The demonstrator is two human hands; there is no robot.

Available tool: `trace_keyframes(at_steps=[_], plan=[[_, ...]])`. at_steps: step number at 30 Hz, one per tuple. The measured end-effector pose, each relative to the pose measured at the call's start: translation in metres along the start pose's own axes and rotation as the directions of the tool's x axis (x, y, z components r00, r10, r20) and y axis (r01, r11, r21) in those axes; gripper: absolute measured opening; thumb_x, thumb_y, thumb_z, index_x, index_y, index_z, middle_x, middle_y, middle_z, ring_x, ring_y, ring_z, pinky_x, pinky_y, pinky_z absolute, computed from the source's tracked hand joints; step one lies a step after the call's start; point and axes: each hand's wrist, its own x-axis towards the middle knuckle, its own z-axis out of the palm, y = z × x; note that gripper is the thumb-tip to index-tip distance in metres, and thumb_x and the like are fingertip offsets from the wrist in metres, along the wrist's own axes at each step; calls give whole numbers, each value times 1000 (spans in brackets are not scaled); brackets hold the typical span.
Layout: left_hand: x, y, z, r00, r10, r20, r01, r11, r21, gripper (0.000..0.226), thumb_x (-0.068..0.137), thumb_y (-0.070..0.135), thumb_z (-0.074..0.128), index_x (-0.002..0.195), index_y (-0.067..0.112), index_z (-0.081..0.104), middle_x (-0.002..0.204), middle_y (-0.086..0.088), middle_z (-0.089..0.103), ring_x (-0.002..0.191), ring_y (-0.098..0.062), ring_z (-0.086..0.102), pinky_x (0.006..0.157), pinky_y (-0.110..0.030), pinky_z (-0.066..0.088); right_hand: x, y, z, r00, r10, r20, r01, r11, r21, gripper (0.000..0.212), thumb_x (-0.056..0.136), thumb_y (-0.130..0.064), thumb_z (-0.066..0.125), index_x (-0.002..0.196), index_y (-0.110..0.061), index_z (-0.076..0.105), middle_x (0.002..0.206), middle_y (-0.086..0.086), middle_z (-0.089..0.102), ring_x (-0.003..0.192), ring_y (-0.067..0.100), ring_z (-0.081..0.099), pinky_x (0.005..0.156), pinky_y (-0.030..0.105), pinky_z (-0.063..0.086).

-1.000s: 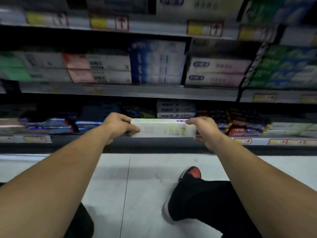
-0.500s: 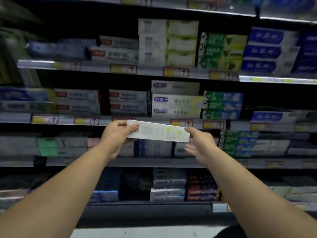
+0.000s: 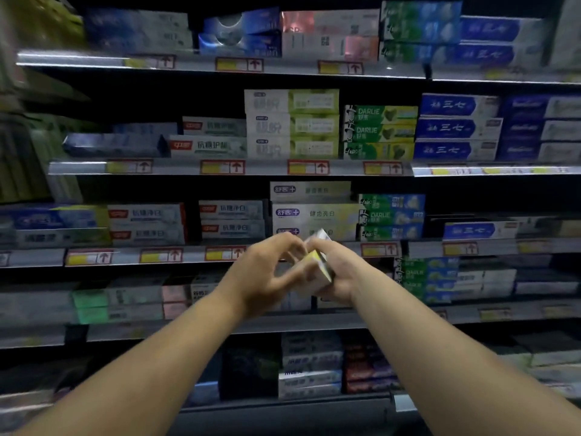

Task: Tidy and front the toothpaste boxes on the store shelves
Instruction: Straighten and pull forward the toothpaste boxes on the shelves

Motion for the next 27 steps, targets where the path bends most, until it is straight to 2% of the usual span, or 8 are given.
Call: trace_keyframes(at_steps=[4,7,9,13,17,20,24,27], plan=[[18,-9,-14,931,-345,-119,342,939,-40,34,98,54,52,107,23,61,92,8,67,84,-8,63,73,-35,52,-10,-3,-25,996,-3,91,26,969,-246,62,74,-24,64,133,-6,55,118,21,71,111,41,68,92,49,52],[31,-27,-22,648,-761,34,725,602,-336,68,85,65,66,129,16,50,114,-1,62,96,-22,68,77,-40,60,-27,-13,-35,959,27,283,72,940,-332,62,71,-22,68,130,-6,61,117,20,70,98,38,70,81,38,54],[35,-35,-28,593,-785,180,729,427,-535,76,80,69,70,124,8,58,114,-16,69,88,-29,72,70,-42,61,-33,-17,-39,918,60,392,95,926,-365,61,75,-19,64,135,-6,58,126,24,67,106,44,68,87,40,54],[31,-27,-32,633,-752,180,643,382,-664,44,91,45,69,99,2,71,93,-18,77,83,-31,73,73,-43,63,-32,-27,-44,882,107,458,93,915,-392,72,84,-22,65,150,-1,43,150,37,40,130,50,45,113,60,35],[33,-40,-26,592,-805,39,502,329,-800,41,89,42,71,94,2,69,84,-16,76,72,-28,74,60,-39,61,-38,-47,-52,962,-100,253,161,959,-233,42,93,-37,63,120,-7,74,125,23,69,104,38,69,105,53,49],[40,-47,-20,550,-835,-34,411,306,-859,38,89,38,73,91,0,68,87,-19,76,75,-32,74,60,-39,61,-28,-58,-61,965,-261,30,262,965,-15,52,90,-36,69,133,-6,61,128,20,68,110,38,70,91,52,59],[60,-56,-3,534,-842,-70,319,277,-906,37,91,26,74,105,-4,57,104,-25,71,94,-37,73,68,-49,63,8,-67,-53,862,-397,-316,407,913,-37,43,83,-25,83,117,-4,66,120,18,69,113,42,66,94,57,56],[79,-67,9,538,-840,-70,319,279,-906,27,93,17,73,103,5,51,110,-21,66,98,-35,71,75,-55,62,38,-77,-53,749,-461,-476,450,881,-147,64,73,-36,85,119,2,61,121,29,64,109,52,62,87,63,57]])
